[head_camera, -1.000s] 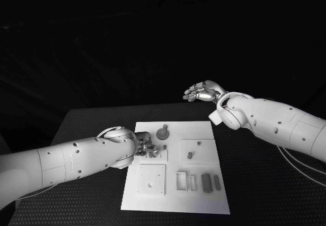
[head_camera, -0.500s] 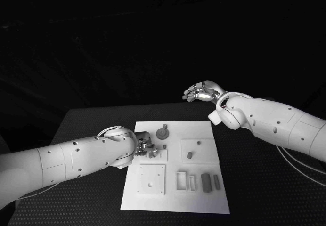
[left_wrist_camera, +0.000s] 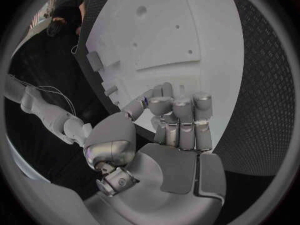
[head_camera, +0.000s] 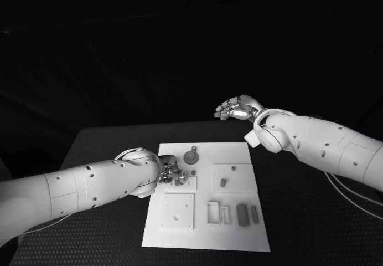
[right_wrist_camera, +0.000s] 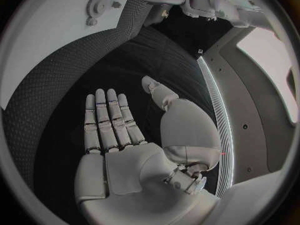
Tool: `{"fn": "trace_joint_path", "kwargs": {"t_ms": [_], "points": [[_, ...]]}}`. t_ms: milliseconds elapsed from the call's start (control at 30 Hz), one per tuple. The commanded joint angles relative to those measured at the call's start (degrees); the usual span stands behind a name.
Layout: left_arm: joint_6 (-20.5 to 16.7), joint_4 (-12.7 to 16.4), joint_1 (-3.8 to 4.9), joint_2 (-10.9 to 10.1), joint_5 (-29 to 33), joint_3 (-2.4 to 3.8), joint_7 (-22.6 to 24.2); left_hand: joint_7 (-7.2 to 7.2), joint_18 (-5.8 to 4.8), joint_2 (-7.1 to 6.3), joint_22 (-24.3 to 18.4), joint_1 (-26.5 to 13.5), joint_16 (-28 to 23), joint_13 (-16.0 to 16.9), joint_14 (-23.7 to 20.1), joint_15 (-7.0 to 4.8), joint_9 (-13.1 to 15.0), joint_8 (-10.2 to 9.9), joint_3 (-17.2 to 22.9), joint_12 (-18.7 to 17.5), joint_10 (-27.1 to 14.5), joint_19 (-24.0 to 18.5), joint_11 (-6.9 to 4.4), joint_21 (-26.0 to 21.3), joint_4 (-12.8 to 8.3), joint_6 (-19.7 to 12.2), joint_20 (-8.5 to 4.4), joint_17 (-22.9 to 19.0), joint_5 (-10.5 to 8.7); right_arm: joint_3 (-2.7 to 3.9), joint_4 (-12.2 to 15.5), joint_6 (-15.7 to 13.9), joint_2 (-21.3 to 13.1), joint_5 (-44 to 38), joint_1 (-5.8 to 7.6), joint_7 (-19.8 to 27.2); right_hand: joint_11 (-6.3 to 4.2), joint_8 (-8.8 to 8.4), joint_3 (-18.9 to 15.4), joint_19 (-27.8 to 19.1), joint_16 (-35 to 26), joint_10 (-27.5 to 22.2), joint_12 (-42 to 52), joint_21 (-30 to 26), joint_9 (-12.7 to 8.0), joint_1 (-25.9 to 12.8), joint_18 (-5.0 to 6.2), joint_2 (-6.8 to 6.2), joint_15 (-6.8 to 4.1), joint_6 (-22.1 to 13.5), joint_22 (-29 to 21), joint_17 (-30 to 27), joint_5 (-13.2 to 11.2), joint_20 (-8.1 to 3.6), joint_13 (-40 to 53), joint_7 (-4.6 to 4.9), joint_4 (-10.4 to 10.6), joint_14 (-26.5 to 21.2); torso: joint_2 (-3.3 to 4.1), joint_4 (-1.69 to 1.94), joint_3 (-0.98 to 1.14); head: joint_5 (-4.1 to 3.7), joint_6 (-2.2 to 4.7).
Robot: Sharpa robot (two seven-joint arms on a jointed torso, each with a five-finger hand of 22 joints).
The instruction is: Assemble the parts on the task board
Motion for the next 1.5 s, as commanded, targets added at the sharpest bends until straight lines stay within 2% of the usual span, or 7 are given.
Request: {"fn": "trace_joint_path", "kwargs": {"t_ms": [33, 500, 767, 1267, 1367, 1433, 1500], "points": [[3.1, 0.0, -0.46, 0.3, 1.0, -0.34, -0.1, -6.07, 1.01, 0.42, 1.0, -1.2, 0.3, -0.1, 1.1, -1.78, -0.1, 0.3, -0.1, 0.2, -2.6, -0.6, -2.62, 0.2, 0.5, 8.5, -6.41, -0.2, 0.08, 0.01, 0.0, 0.8, 0.1, 0.0, -0.04, 0.5, 0.04, 0.17, -0.4, -0.3, -0.4, 0.2, -0.3, -0.3, -0.1, 0.3, 0.44, 0.16, 0.0, -0.2, 0.1, -0.1, 0.2, 0.0, 0.0, -0.02, -0.1, -0.3, -0.02, -0.02, 0.01, -0.01, -0.06], [3.3, -0.1, -0.45, 0.2, 1.3, -0.34, -0.1, -6.06, 1.08, -1.22, 0.9, -3.7, 0.7, -0.5, 0.8, -1.79, -0.5, 0.6, -0.6, 0.4, -2.6, -0.6, -2.61, 0.1, 2.4, 8.5, -6.41, -0.8, -1.17, 0.01, 0.0, 0.9, 0.0, 0.0, -0.04, 0.4, 0.07, 0.17, -0.4, -0.3, -0.4, 0.2, -0.3, -0.4, -0.1, 0.4, 0.42, 0.16, 0.03, -0.2, 0.1, -0.2, 0.2, 0.0, 0.0, -0.01, -0.1, -0.4, -0.04, 0.04, 0.0, -0.12, -0.16], [3.3, 0.0, -0.45, 0.2, 1.2, -0.34, 0.0, -6.07, 1.16, -1.22, 0.9, -5.6, 0.9, -0.7, 0.6, -1.81, -0.7, 0.7, -0.8, 0.6, -2.7, -0.7, -2.62, 0.0, 3.2, 8.4, -6.44, -1.1, -5.22, 0.01, 0.0, 1.0, 0.0, 0.0, -0.05, 0.4, 0.11, 0.17, -0.4, -0.3, -0.4, 0.2, -0.4, -0.4, -0.1, 0.4, 0.41, 0.14, 0.05, -0.2, 0.2, -0.2, 0.2, 0.0, 0.0, 0.01, -0.1, -0.4, -0.01, 0.05, -0.02, -0.11, -0.22], [3.0, -0.3, -0.43, 0.1, 1.2, -0.33, -0.2, -6.06, 1.15, 1.2, 1.0, -6.8, 1.3, -0.9, 0.5, -1.84, -1.0, 1.0, -0.2, 0.8, -2.8, -0.8, -2.6, 0.1, 3.0, 8.3, -6.41, -1.5, -5.65, 0.01, 0.0, 1.0, 0.0, 0.0, -0.12, 0.4, 0.13, 0.18, -0.4, -0.3, -0.4, 0.3, -0.4, -0.5, -0.2, 0.5, 0.39, 0.14, 0.07, -0.2, 0.2, -0.3, 0.3, 0.01, 0.0, 0.03, -0.1, -0.4, 0.0, 0.01, -0.03, -0.11, -0.39], [3.0, -0.4, -0.43, 0.0, 1.1, -0.33, -0.3, -6.09, 1.2, 0.55, 0.9, -7.3, 1.4, -0.9, 0.5, -1.88, -1.1, 1.1, -0.2, 0.8, -2.8, -0.8, -2.62, 0.1, 3.3, 8.2, -6.46, -1.7, -7.28, 0.01, 0.0, 0.9, -0.1, 0.0, -0.13, 0.4, 0.14, 0.18, -0.4, -0.3, -0.4, 0.3, -0.5, -0.5, -0.2, 0.5, 0.39, 0.14, 0.08, -0.2, 0.2, -0.3, 0.3, 0.01, 0.0, 0.04, -0.1, -0.4, -0.01, 0.02, -0.03, -0.13, -0.38], [3.1, -0.5, -0.42, 0.0, 1.1, -0.33, -0.3, -6.31, 1.41, -2.31, 0.8, -8.1, 1.6, -1.1, 0.4, -2.02, -1.2, 1.2, -0.4, 0.9, -2.8, -0.7, -2.57, 0.0, 4.8, 8.2, -6.62, -2.0, -15.13, 0.01, 0.0, 0.9, -0.1, 0.0, -0.13, 0.4, 0.14, 0.17, -0.4, -0.3, -0.4, 0.3, -0.5, -0.5, -0.2, 0.5, 0.39, 0.12, 0.08, -0.2, 0.2, -0.3, 0.3, 0.01, 0.0, 0.04, -0.2, -0.4, -0.04, 0.02, -0.03, -0.14, -0.4], [3.1, -0.5, -0.42, 0.0, 1.1, -0.33, -0.4, -6.17, 1.44, -3.96, 0.8, -8.4, 1.7, -1.2, 0.4, -2.1, -1.3, 1.4, -0.4, 1.0, -2.8, -0.7, -2.69, 0.1, 5.7, 8.2, -6.64, -2.2, -17.02, 0.01, 0.0, 0.9, -0.1, 0.0, -0.13, 0.4, 0.15, 0.17, -0.4, -0.4, -0.4, 0.3, -0.5, -0.5, -0.2, 0.5, 0.38, 0.1, 0.09, -0.2, 0.2, -0.3, 0.4, 0.01, 0.0, 0.05, -0.2, -0.4, -0.04, 0.04, -0.02, -0.14, -0.41]]}}
